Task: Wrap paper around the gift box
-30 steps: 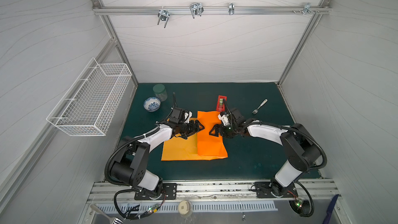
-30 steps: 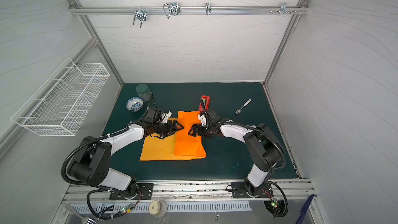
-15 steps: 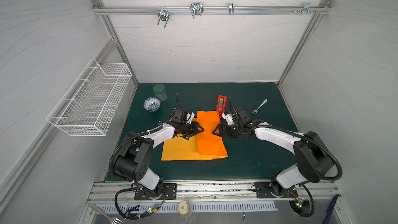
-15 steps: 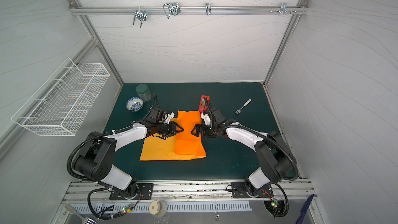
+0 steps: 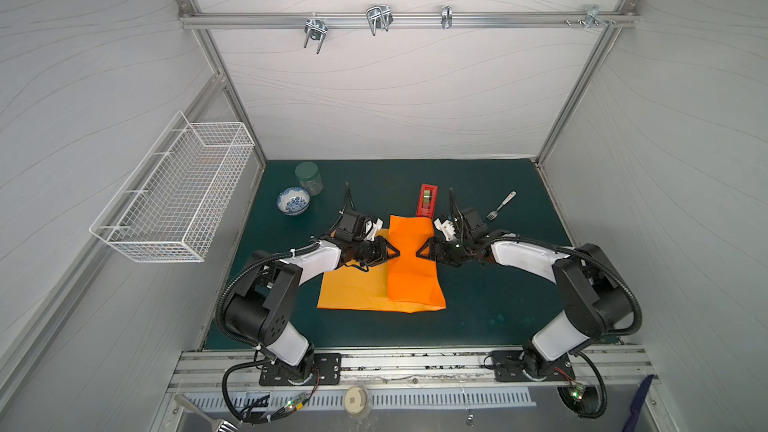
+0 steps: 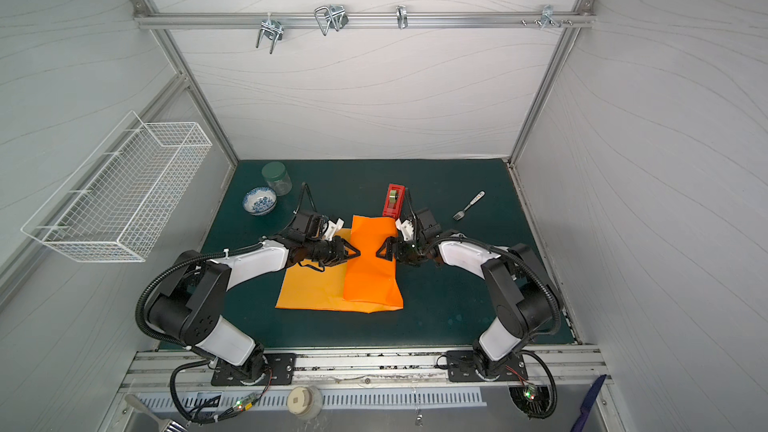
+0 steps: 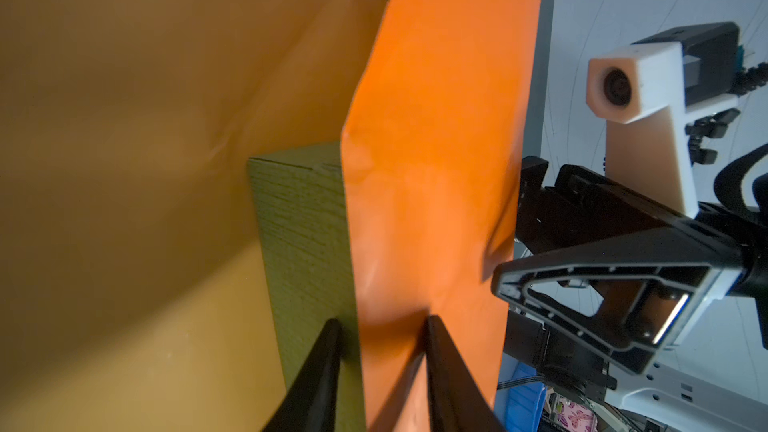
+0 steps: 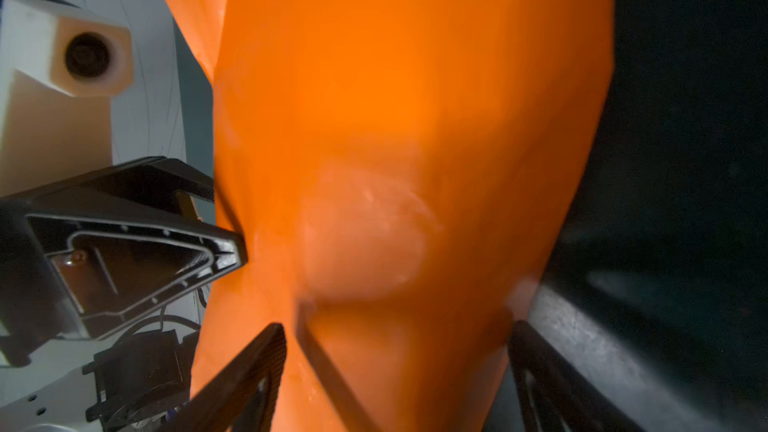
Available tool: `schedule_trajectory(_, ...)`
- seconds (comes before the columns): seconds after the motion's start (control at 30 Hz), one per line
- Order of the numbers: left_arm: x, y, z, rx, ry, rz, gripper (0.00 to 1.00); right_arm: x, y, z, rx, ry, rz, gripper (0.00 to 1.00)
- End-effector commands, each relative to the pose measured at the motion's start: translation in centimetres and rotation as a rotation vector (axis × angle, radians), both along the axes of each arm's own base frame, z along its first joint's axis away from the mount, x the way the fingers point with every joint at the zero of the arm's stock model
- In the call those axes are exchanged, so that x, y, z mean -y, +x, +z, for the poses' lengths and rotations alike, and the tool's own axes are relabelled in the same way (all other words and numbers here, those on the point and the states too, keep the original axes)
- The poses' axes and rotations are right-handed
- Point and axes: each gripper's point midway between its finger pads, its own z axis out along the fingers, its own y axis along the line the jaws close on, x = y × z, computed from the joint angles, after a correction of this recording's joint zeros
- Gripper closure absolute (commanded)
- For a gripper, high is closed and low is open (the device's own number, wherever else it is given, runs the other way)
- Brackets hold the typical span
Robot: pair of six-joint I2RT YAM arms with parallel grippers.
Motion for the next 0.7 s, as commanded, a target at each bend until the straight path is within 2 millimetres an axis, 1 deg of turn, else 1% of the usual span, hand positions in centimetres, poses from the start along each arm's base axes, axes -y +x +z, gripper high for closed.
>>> schedule_trajectory(0.0,-0.5,-1.9,-2.7,-0.07,0.072,-0.013,0.69,0.1,-0.9,0.5,0.002,0.024,0.007,0.15)
schedule_trajectory(0.13,-1.3,-2.5,-4.0,-0.086,0.118,0.0,0.7,1.2,-0.8,0.4,0.003,0.008,-0.009,0.15)
schedule_trajectory(0.2,-1.4,-2.6,-4.2,-0.09,0.124,0.001,0.7,1.4,-0.7,0.4,0.005,0.004,-0.011,0.15)
schedule_trajectory(0.33,-1.3,-2.9,-4.6,-0.104,0.119,0.003,0.7,1.3,-0.7,0.5,0.0,0.013,-0.009,0.15)
schedule_trajectory(0.5,-1.4,-3.3,-5.0,-0.113,0.127,0.013,0.73,1.4,-0.7,0.2,-0.006,0.004,-0.008,0.15)
schedule_trajectory(0.67,-1.4,-4.0,-5.8,-0.132,0.128,0.025,0.75,1.5,-0.3,0.9,-0.001,0.015,-0.009,0.15)
